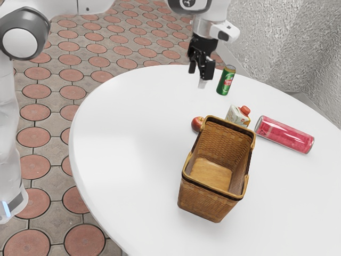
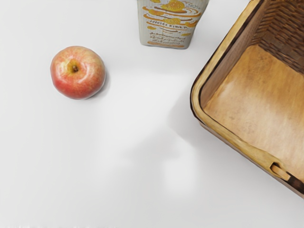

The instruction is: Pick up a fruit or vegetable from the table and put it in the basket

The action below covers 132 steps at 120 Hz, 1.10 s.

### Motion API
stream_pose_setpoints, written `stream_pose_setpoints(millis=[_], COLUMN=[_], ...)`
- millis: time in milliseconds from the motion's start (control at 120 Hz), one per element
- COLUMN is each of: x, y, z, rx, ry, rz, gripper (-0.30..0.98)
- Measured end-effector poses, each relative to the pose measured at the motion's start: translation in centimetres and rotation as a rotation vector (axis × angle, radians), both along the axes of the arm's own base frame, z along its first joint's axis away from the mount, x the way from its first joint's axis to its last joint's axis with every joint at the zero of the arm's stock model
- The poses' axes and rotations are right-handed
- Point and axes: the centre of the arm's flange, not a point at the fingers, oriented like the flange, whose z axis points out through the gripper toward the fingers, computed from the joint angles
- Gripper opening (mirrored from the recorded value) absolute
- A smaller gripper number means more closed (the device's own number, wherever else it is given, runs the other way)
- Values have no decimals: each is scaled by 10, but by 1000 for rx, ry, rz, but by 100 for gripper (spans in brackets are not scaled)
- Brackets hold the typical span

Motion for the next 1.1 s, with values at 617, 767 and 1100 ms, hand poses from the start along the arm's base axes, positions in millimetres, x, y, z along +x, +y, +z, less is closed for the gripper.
stream_pose_setpoints(millis=[617, 767, 1100], x=[20, 26, 65], y=[13, 42, 61], z=[-16, -27, -90], rx=[21, 24, 3], ry=[32, 42, 80], rz=[63, 117, 158], gripper=[69, 69, 69])
